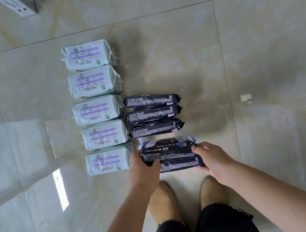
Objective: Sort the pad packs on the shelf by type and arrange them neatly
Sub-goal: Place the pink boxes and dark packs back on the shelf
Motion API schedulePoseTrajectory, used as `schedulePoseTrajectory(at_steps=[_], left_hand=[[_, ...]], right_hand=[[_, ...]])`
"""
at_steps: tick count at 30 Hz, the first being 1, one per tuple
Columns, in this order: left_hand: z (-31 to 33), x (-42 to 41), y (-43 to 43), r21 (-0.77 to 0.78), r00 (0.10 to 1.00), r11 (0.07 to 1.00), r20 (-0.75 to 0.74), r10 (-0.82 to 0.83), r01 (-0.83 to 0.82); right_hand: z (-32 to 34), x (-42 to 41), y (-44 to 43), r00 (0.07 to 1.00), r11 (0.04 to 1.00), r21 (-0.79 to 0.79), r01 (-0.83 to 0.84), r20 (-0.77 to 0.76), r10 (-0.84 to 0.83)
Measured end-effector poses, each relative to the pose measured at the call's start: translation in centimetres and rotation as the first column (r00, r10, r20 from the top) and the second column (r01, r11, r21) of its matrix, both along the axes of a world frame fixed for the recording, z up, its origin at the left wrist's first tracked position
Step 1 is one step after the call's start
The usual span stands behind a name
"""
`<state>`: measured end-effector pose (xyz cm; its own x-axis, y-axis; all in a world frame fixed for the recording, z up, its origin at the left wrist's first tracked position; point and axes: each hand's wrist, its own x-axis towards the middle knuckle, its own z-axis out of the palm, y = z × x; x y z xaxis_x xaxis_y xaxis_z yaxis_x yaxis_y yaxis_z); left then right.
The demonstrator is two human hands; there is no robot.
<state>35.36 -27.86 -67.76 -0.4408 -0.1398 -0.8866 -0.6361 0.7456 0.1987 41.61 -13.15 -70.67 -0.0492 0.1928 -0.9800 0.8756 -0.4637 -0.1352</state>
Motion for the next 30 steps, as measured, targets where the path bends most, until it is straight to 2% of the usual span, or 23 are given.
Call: schedulePoseTrajectory(at_steps=[11,20,27,30], left_hand=[[14.6,-4.2,0.4,0.09,0.992,0.996,-0.118,0.036,-0.026],[31.0,-8.8,1.0,0.232,0.968,0.973,-0.248,0.039,0.02],[44.5,-10.8,1.8,0.309,0.932,0.947,-0.361,0.034,0.085],[50.2,-11.1,1.5,0.328,0.914,0.938,-0.405,0.035,0.11]], right_hand=[[15.2,-4.2,1.2,0.962,0.97,0.164,-0.178,-0.176,0.207],[32.0,-7.6,2.2,0.9,0.929,0.32,-0.185,-0.324,0.291],[45.5,-9.9,3.1,0.88,0.964,0.254,-0.082,-0.435,0.19],[51.3,-10.0,2.9,0.875,0.986,0.168,-0.017,-0.475,0.096]])
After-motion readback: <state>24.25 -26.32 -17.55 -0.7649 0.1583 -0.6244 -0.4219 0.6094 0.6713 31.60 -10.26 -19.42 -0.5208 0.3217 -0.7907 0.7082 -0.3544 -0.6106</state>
